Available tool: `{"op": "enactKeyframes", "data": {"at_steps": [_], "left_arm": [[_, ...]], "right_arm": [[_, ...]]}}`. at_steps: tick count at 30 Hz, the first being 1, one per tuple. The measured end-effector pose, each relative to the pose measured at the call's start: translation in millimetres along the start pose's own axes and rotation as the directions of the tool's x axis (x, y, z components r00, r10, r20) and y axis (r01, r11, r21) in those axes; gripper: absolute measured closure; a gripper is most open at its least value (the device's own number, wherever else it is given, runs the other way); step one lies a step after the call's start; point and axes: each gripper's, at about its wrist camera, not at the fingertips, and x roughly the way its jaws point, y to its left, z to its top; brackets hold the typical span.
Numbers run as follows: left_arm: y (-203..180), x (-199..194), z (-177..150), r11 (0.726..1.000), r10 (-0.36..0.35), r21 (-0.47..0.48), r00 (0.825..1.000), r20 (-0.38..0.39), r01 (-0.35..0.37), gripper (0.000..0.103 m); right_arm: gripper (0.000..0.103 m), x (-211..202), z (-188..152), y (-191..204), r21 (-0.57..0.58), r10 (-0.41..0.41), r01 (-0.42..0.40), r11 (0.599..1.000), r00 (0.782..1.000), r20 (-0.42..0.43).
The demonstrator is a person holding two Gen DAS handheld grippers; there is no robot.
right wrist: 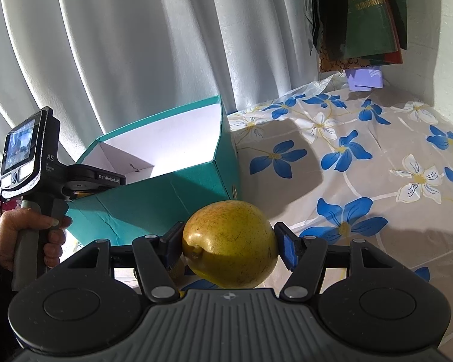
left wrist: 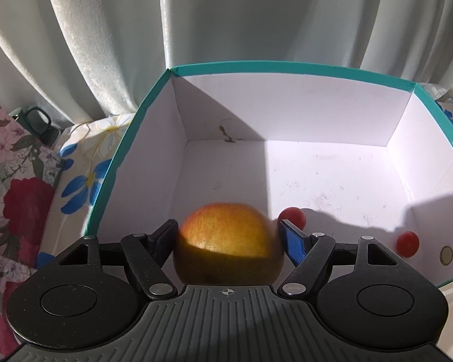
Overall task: Organize fruits
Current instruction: 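Carry the apple into the box and open the left tool while the right tool carries the pear, then lower the pear into the box and open the right tool while the left tool withdraws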
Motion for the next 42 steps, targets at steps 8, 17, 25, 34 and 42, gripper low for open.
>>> {"op": "enactKeyframes", "data": {"at_steps": [8,17,25,34,42], "left_arm": [[0,-39,-3,0.999,-0.032,0.007,0.996,0.087,0.031,0.006],[18,-94,-33,0.997,-0.002,-0.077,0.997,0.078,0.008,0.002],[22,-95,-47,0.996,0.000,-0.088,1.000,0.028,0.003,0.002],[22,-96,-53,0.997,0.005,-0.083,1.000,0.021,-0.003,0.002],[28,-90,-55,0.995,0.011,-0.097,1.000,-0.009,-0.012,0.001]], "right_arm": [[0.040,-4,4,-2,0.004,-0.003,0.002,1.000,1.000,0.028],[0.040,-5,16,0,-0.014,0.002,-0.001,1.000,0.998,0.065],[0.040,-4,24,14,-0.064,0.035,-0.029,0.998,0.996,0.085],[0.040,1,38,24,-0.125,0.050,-0.035,0.992,0.991,0.122],[0.040,18,52,33,-0.163,0.065,-0.042,0.986,0.988,0.141]]}}
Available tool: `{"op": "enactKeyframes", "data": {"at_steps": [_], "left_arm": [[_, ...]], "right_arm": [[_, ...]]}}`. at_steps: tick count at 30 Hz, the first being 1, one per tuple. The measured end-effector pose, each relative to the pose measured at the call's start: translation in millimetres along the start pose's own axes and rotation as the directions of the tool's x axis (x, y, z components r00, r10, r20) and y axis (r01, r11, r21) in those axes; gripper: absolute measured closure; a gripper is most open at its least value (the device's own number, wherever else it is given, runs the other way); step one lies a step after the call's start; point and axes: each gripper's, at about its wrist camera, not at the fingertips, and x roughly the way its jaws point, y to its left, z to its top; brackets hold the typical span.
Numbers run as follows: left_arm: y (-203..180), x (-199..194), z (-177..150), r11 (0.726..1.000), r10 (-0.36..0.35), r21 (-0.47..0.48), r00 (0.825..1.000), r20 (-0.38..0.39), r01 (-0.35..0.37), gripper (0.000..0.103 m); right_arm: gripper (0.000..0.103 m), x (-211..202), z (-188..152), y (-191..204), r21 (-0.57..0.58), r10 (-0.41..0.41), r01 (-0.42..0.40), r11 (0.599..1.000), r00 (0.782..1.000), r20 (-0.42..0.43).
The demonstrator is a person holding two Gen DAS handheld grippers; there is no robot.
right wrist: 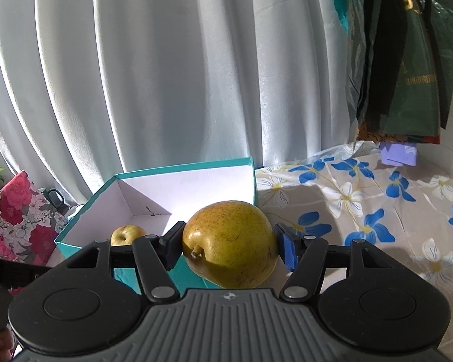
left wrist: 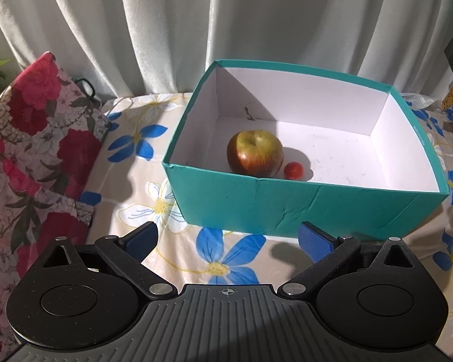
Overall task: Organize fruits
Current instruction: 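Lower the pear into the box and open the right tool while the left tool withdraws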
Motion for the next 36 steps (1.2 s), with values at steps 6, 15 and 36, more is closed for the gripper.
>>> {"op": "enactKeyframes", "data": {"at_steps": [6,15,36], "left_arm": [[4,2,-1,1.000,0.002,-0.015,1.000,-0.016,-0.003,0.001],[15,5,-12,0.999,0.015,-0.033,0.999,-0.047,-0.016,0.002],[16,9,-24,1.000,0.008,-0.025,0.995,-0.098,-0.011,0.001]], "right_arm": [[0.040,19,7,8,-0.032,0.017,-0.016,0.999,1.000,0.016],[0.040,56,4,20,-0.083,0.017,-0.019,0.996,1.000,-0.020],[0.040,109,-10,38,-0.279,-0.063,0.042,0.959,0.996,-0.066]]}}
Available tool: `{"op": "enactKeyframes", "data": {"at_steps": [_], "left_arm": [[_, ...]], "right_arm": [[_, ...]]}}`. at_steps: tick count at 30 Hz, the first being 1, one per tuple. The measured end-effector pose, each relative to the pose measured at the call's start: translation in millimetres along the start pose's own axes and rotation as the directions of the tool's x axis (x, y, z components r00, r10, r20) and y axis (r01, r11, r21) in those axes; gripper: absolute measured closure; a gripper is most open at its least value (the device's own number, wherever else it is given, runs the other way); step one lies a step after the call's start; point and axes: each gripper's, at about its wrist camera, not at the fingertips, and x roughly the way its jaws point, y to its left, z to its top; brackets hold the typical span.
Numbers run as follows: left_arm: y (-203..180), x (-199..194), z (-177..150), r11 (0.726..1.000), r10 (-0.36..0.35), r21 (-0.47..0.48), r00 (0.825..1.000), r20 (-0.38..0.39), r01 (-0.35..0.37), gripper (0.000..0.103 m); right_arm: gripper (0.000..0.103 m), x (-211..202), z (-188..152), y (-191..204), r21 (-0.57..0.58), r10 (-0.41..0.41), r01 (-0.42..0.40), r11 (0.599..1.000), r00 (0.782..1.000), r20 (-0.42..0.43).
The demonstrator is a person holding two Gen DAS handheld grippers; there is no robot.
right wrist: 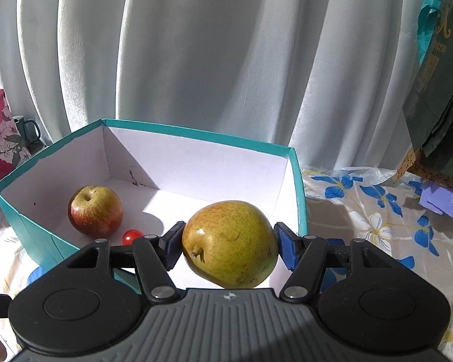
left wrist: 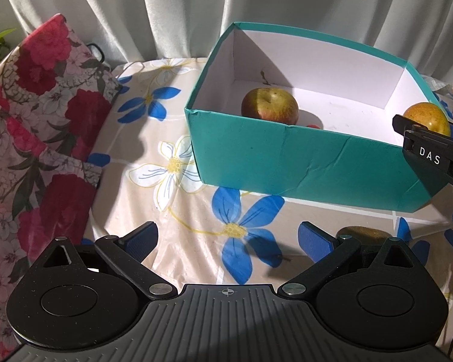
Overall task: Organize fruits
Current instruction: 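Lower the pear into the box and open the right tool while the left tool withdraws, then grasp a cherry tomato with the left tool while the right tool moves to another yellow pear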
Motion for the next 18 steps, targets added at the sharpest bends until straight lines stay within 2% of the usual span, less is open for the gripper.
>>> {"op": "enactKeyframes", "data": {"at_steps": [5,9,10,16,18], "left_arm": [[-2,-2,-1,1.000,-0.008,0.010,1.000,0.000,0.008,0.001],[-2,-4,-2,1.000,-0.012,0.012,1.000,0.002,0.012,0.001],[-2,-4,-2,1.000,-0.014,0.013,1.000,0.003,0.014,0.001],[-3,-7,-5,0.999,-0.027,0.018,1.000,0.002,0.026,0.001],[-4,-8,-6,0.999,-0.030,0.024,1.000,0.004,0.030,0.001]], "right_arm": [[0.040,-3,0,1,-0.008,-0.020,0.020,1.000,1.000,0.006],[0.031,-19,3,-3,0.009,-0.020,0.020,1.000,0.999,0.040],[0.024,-25,4,-4,0.011,-0.022,0.021,1.000,0.998,0.051],[0.007,-89,0,-9,0.023,0.021,-0.025,0.999,0.986,0.165],[0.006,-115,-7,-13,0.036,0.030,-0.039,0.999,0.976,0.216]]}}
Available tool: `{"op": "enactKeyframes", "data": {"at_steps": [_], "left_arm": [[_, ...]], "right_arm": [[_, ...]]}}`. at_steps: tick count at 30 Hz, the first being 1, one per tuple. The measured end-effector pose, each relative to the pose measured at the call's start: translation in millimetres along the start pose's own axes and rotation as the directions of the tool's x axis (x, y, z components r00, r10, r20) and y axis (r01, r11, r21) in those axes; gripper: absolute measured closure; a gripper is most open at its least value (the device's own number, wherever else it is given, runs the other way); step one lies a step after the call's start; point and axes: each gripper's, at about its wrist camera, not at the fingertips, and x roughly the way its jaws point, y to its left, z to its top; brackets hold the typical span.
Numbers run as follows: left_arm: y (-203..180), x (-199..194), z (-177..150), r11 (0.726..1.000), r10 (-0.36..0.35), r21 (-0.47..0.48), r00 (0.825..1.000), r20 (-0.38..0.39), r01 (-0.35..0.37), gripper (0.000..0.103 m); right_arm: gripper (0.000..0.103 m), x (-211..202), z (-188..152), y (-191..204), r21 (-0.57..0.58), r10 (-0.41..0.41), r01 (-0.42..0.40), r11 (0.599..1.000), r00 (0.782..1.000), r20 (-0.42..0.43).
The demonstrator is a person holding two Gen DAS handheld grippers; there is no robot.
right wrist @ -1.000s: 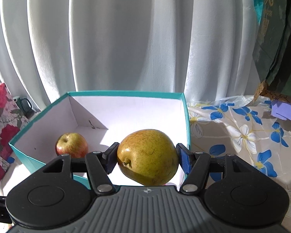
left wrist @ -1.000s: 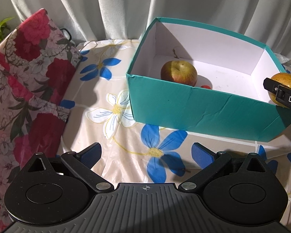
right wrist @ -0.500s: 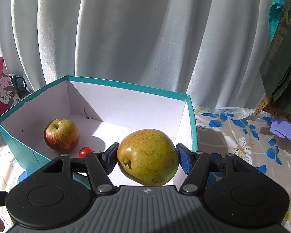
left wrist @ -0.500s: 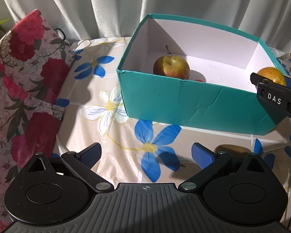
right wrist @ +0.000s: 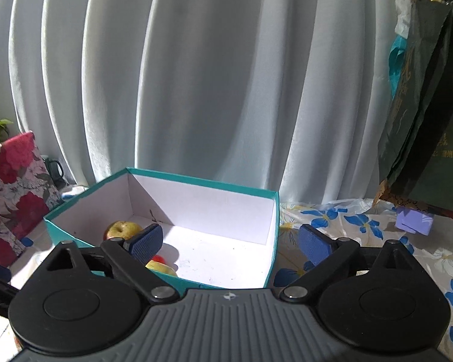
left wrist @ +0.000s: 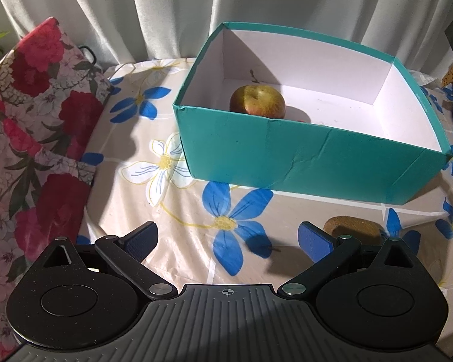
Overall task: Organize fruits
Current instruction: 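Grasp a cherry tomato with the left tool while the right tool moves to another yellow pear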
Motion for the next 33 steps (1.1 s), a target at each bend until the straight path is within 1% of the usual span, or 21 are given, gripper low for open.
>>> {"op": "enactKeyframes", "data": {"at_steps": [3,4,5,8,11,17,23,27,30,33], "left_arm": [[-2,-2,-3,1.000,-0.005,0.007,1.000,0.002,0.005,0.001],[-3,-3,-4,1.000,-0.008,0.010,1.000,0.001,0.008,0.001],[-3,-3,-6,1.000,-0.009,0.013,1.000,0.001,0.009,0.001],[-3,-6,-12,1.000,-0.017,0.021,1.000,0.002,0.017,0.001],[-1,-10,-19,0.999,-0.030,0.032,0.999,0.012,0.029,0.001],[8,-16,-38,0.996,-0.084,0.044,0.996,0.033,0.083,0.001],[21,-22,-66,0.990,-0.125,0.071,0.990,0.071,0.120,0.001],[33,-25,-83,0.987,-0.153,0.073,0.983,0.102,0.146,0.002],[39,-27,-93,0.982,-0.176,0.091,0.977,0.119,0.166,0.002],[42,-25,-101,0.982,-0.171,0.108,0.977,0.130,0.157,0.002]], "right_arm": [[0.001,-38,-5,-7,0.056,-0.012,0.007,0.998,0.995,0.094],[0.000,-47,-9,-8,0.077,-0.020,0.011,0.997,0.993,0.116],[0.000,-55,-12,-9,0.095,-0.015,0.004,0.996,0.994,0.111],[0.000,-60,-28,-9,0.134,0.020,-0.021,0.991,1.000,0.011],[0.000,-61,-43,-13,0.209,0.060,-0.045,0.977,0.996,-0.066],[0.000,-72,-57,-16,0.280,0.076,-0.044,0.959,0.991,-0.106],[0.000,-76,-66,-7,0.264,0.065,-0.024,0.964,0.987,-0.148],[0.000,-76,-71,-2,0.259,0.067,-0.020,0.966,0.983,-0.173],[0.000,-75,-74,1,0.261,0.071,-0.018,0.965,0.978,-0.196],[0.000,-73,-77,4,0.265,0.076,-0.017,0.964,0.974,-0.216]]}}
